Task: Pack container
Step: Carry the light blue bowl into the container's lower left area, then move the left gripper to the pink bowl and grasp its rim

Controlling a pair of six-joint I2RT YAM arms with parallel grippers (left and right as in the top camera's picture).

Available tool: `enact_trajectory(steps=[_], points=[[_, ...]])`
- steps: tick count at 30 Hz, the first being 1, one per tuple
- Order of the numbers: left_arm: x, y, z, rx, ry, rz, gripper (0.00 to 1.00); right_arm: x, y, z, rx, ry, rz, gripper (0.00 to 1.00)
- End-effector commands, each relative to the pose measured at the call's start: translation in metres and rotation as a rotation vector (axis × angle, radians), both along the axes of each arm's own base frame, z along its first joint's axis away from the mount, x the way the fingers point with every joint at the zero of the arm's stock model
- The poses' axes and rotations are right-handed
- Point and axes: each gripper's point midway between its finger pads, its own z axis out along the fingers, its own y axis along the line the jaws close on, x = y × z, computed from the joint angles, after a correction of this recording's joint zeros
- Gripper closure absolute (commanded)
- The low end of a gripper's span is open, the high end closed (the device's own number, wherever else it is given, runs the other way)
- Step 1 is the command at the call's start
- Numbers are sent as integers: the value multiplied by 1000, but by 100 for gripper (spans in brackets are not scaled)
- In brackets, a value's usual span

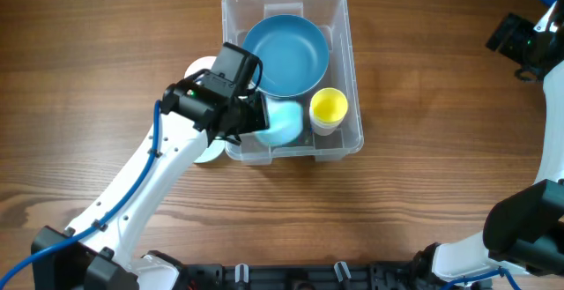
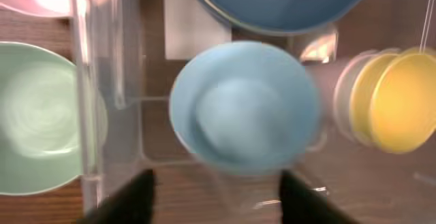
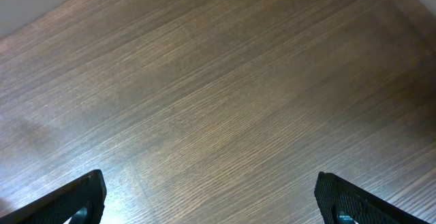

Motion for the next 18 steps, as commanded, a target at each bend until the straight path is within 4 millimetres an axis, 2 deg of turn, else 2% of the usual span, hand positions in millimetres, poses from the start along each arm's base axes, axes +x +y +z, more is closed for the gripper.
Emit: enact_trajectory(steps=[1, 6, 11, 15, 18], points=[[22, 31, 18, 0, -76, 109, 31, 1, 3, 9, 9, -28, -3, 0], [35, 70, 31, -11, -113, 226, 31, 1, 3, 9, 8, -28, -2, 0], [46, 114, 34, -5, -125, 351, 32, 1, 3, 9, 9, -28, -2, 0], [63, 138, 30, -1, -152, 422, 34, 1, 3, 9, 9, -28, -3, 0], [76, 151, 18, 23, -150, 461, 36, 1, 3, 9, 9, -28, -2, 0]])
